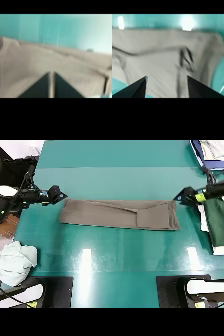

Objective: Fold the shirts.

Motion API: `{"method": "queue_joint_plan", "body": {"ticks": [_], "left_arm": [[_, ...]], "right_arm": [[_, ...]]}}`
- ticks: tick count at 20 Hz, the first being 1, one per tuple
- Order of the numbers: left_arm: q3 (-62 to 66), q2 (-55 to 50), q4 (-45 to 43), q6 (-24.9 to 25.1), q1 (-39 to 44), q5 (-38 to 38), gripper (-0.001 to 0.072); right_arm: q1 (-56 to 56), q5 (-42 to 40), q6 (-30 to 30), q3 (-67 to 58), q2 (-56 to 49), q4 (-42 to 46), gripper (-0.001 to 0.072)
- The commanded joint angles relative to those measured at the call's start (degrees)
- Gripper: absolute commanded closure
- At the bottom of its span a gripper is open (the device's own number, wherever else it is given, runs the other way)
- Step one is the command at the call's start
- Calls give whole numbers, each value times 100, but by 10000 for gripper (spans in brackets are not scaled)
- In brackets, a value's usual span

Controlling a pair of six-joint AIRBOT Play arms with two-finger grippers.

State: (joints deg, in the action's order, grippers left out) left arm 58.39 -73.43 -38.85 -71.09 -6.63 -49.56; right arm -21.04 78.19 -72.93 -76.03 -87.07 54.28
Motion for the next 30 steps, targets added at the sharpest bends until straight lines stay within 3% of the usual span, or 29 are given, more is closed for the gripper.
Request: {"method": "queue_joint_plan", "body": {"ticks": [1, 2, 7, 17, 20, 21, 22, 26, 30], "left_arm": [[11, -2, -125, 256, 0, -610, 675], [11, -2, -127, 256, 0, -654, 675], [11, -2, -127, 249, 0, -664, 675], [11, -2, -146, 251, 0, -839, 675], [11, -2, -153, 251, 0, -859, 684], [11, -2, -170, 249, 0, -881, 685], [11, -2, -188, 249, 0, -918, 685], [13, -2, -214, 190, 361, -981, 686], [658, -420, -610, 133, 1565, -723, 686]], "right_arm": [[-564, 199, 382, 656, -11, -42, 125], [-688, 125, 562, 857, -11, -79, 72], [-901, -435, 1349, 1340, -39, -535, 73], [-260, -227, 1794, 1342, -846, -1364, 87], [-46, -424, 1792, 1340, -841, -1377, 263], [-11, -455, 1792, 1340, -841, -1384, 511], [-13, -450, 1792, 1340, -839, -1392, 700], [-9, -361, 1720, 1340, -496, -1423, 700], [28, -76, 1141, 1005, 164, -1386, 701]]}}
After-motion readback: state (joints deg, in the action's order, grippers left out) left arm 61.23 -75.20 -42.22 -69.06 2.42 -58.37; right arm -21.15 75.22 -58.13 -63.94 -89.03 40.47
